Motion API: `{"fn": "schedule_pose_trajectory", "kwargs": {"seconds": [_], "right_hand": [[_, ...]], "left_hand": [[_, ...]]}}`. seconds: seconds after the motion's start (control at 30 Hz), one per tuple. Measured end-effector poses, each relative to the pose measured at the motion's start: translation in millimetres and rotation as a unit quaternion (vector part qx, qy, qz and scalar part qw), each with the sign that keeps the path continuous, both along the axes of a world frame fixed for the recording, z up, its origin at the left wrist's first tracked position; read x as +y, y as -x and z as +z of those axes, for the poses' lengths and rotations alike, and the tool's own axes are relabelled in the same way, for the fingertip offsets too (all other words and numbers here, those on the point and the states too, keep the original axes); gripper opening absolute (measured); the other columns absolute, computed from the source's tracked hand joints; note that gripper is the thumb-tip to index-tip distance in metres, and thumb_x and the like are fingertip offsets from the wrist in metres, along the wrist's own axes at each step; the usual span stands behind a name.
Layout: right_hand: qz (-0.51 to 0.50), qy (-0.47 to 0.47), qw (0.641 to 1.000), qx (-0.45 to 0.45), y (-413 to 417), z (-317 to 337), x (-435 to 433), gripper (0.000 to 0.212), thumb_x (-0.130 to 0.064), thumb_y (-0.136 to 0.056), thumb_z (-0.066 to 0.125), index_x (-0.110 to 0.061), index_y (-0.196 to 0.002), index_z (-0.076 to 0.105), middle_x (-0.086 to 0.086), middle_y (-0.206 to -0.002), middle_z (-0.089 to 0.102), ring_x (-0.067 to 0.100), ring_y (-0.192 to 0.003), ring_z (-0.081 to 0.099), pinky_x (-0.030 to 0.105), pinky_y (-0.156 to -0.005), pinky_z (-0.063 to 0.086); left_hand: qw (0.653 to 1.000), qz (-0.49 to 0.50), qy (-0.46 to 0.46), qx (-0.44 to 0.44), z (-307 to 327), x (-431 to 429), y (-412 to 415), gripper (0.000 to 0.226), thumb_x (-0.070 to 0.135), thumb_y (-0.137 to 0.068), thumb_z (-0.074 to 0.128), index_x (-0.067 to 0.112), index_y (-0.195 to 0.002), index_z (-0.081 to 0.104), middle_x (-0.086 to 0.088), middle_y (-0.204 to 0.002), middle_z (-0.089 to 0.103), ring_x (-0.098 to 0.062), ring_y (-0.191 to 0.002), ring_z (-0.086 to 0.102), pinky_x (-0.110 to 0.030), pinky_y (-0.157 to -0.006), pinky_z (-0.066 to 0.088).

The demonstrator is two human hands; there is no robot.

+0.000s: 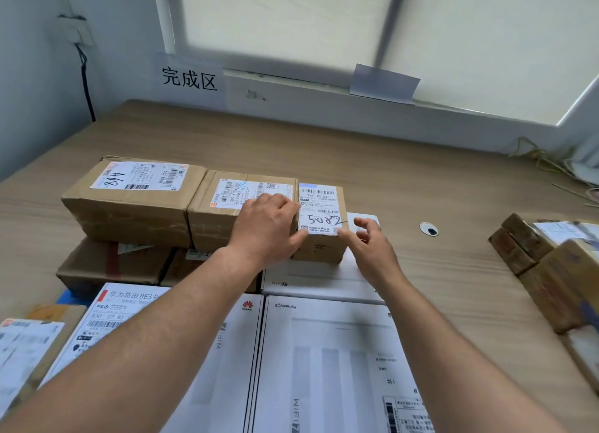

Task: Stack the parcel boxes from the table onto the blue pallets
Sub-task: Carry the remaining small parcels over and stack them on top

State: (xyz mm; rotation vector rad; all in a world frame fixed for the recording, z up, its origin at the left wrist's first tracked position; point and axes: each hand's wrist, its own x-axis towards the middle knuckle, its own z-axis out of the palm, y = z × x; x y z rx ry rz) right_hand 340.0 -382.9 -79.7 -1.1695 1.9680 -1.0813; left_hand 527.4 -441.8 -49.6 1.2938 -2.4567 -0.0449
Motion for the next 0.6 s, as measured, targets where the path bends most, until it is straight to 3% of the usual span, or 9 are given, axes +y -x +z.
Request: {"fn": "schedule_pose_trajectory", "kwargs": {"seconds": [0.13,0.33,0.43,0.6], "right_hand": [[-0.02,0.025,0.99,0.138,9,12,21,0.046,-0.033,-0.086,0.066,-0.023,-0.129,0.052,-0.002,-0.127,0.053,0.011,-0.104,0.054,0.03,-0.088,0.044],[-0.03,0.02,0.941,0.336,38,24,60,0.04,-0.024,-0.086,0.06,-0.023,-0.126,0.056,-0.002,-0.125,0.054,0.017,-0.115,0.053,0.032,-0.083,0.044],[-0.044,0.015,0.918,0.393,55,28,84,0.038,-0.022,-0.086,0.06,-0.02,-0.124,0.059,0.001,-0.127,0.056,0.021,-0.119,0.051,0.034,-0.085,0.042],[-0.072,0.041,0.904,0.42,91,19,139,0.035,-0.016,-0.076,0.07,-0.015,-0.112,0.068,0.008,-0.111,0.063,0.032,-0.099,0.061,0.037,-0.079,0.046]], "left_hand": [[1.0,-0.006,0.001,0.018,5,3,12,0.057,0.045,-0.09,0.054,0.018,-0.139,0.044,-0.006,-0.141,0.044,-0.025,-0.13,0.038,-0.039,-0.106,0.027],[0.996,-0.064,0.001,0.068,6,32,53,0.055,0.041,-0.078,0.052,0.009,-0.122,0.061,-0.012,-0.118,0.063,-0.034,-0.108,0.057,-0.043,-0.089,0.043],[0.994,-0.085,-0.002,0.063,1,58,73,0.05,0.041,-0.079,0.055,0.009,-0.118,0.063,-0.011,-0.106,0.066,-0.034,-0.098,0.06,-0.042,-0.082,0.046],[0.994,-0.1,-0.011,0.049,-11,110,103,0.053,0.048,-0.077,0.042,0.01,-0.105,0.068,-0.005,-0.09,0.069,-0.03,-0.079,0.065,-0.038,-0.066,0.05]]}}
